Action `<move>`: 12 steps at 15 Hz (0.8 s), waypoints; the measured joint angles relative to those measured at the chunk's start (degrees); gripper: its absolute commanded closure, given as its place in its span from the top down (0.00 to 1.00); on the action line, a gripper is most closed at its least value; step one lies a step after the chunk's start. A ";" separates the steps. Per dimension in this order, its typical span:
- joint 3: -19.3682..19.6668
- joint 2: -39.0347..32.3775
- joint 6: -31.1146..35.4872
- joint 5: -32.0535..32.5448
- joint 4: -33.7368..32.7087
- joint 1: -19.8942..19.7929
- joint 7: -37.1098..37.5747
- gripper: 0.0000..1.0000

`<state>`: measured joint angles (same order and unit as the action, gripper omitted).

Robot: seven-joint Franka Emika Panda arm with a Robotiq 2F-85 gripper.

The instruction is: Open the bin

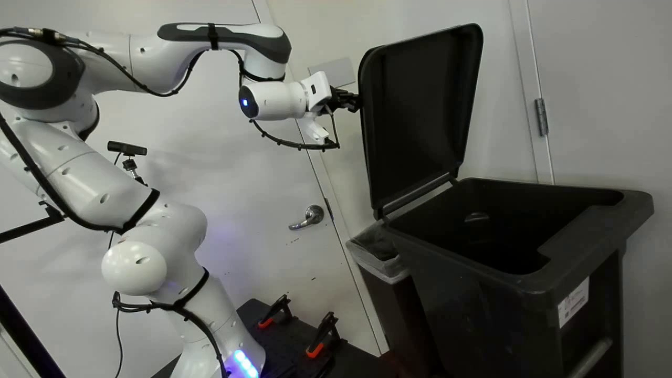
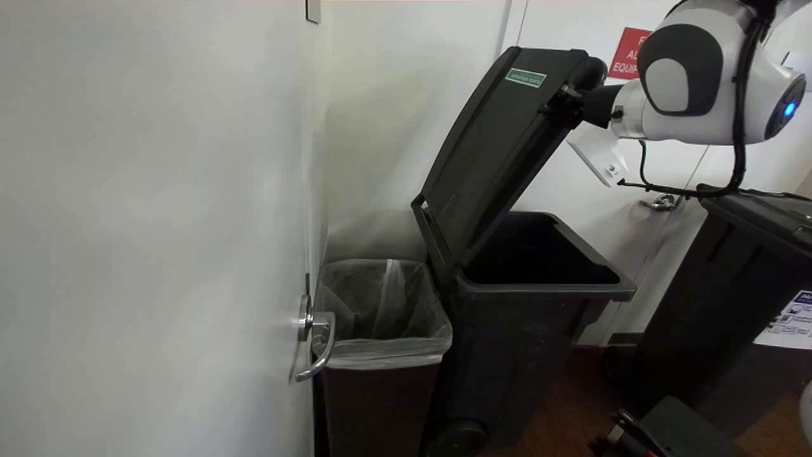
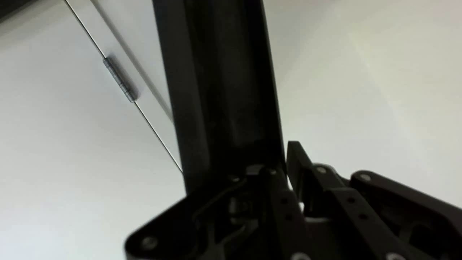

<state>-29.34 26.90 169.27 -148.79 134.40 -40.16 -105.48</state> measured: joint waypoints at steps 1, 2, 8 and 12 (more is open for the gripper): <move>-3.66 0.46 0.73 0.00 -0.73 -2.74 -0.65 0.04; -7.24 1.00 1.32 0.00 -1.45 -5.49 -1.16 0.04; -27.96 7.48 2.14 -0.01 -5.31 -21.76 -1.08 0.04; -37.62 13.78 2.12 0.13 -7.27 -29.33 0.41 0.04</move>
<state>-66.96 40.68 171.39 -148.66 127.14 -69.48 -105.07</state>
